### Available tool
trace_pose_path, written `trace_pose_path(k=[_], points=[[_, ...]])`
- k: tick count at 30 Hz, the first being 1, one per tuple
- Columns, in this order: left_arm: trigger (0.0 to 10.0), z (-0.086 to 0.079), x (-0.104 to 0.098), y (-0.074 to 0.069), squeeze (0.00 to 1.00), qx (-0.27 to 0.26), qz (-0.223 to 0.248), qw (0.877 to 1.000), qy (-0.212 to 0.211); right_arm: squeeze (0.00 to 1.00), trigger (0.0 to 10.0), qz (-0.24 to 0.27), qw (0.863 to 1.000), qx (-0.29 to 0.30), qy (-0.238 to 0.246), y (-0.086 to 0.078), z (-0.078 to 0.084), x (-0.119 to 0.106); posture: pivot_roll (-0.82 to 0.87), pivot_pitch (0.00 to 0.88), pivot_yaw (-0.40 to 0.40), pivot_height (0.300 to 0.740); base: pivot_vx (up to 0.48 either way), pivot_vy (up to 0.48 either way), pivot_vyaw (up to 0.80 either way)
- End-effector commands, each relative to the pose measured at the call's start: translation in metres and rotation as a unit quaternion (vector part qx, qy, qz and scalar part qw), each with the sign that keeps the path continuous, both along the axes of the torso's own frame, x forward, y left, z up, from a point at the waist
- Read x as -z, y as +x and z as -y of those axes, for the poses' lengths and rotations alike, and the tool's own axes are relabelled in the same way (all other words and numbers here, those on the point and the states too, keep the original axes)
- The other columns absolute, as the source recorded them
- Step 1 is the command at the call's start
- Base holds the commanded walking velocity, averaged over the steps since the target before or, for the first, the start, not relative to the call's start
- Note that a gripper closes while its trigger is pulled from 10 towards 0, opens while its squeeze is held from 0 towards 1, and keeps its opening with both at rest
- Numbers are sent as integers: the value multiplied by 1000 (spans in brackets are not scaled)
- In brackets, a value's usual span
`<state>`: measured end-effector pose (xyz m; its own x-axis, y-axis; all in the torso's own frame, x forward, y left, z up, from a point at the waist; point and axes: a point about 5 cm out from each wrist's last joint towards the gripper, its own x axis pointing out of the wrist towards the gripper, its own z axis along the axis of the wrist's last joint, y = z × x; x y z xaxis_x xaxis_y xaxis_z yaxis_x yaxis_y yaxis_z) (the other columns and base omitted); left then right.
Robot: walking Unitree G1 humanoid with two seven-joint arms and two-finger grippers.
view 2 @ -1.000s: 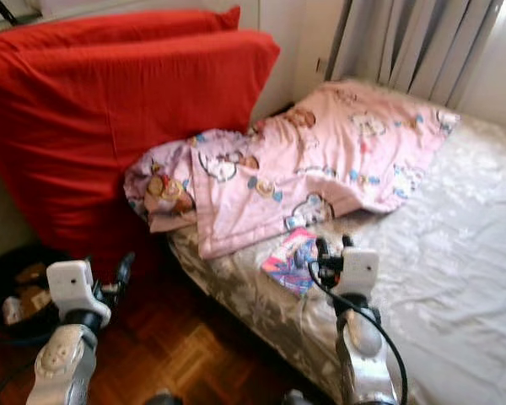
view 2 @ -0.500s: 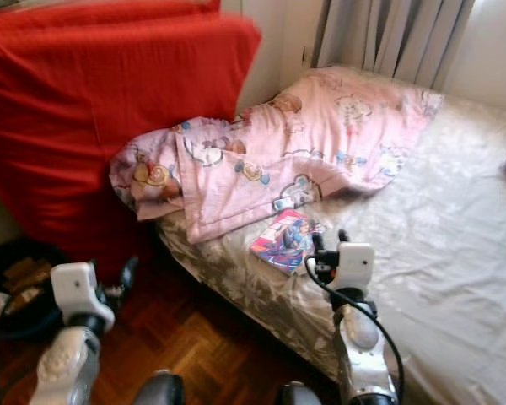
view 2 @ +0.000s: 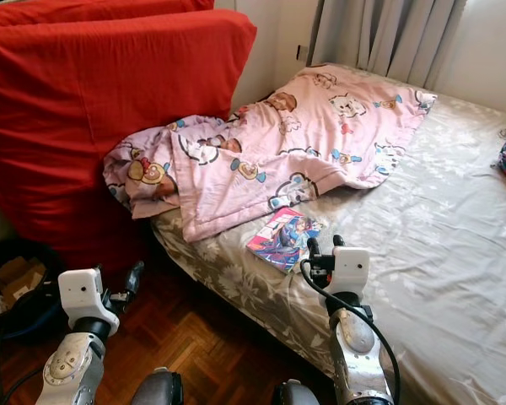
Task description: Clean up the room
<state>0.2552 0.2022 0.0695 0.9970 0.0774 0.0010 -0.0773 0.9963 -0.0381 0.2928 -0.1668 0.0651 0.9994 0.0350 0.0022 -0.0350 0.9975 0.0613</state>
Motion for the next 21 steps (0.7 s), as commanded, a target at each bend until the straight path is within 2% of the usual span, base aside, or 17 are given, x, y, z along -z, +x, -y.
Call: trace_pose_path(k=[1,3,5,21], points=[[10000,1,5,-2,0,0,-13,1000,0,0,10000,-17,1000,6,-3,-2,3,5,-27,104,-42,643,0,0,0],[10000,0,5,-2,0,-1,-12,1000,1,0,10000,-30,1000,3,-1,-1,2,8,-27,104,-42,633,0,0,0],[10000,0,5,-2,0,0,-12,1000,2,0,10000,-21,1000,5,-4,-1,2,7,-27,106,-42,613,0,0,0],[10000,4,2,1,0,5,-9,1000,-2,0,10000,-18,1000,0,6,-3,-3,7,-25,109,-35,613,0,0,0]])
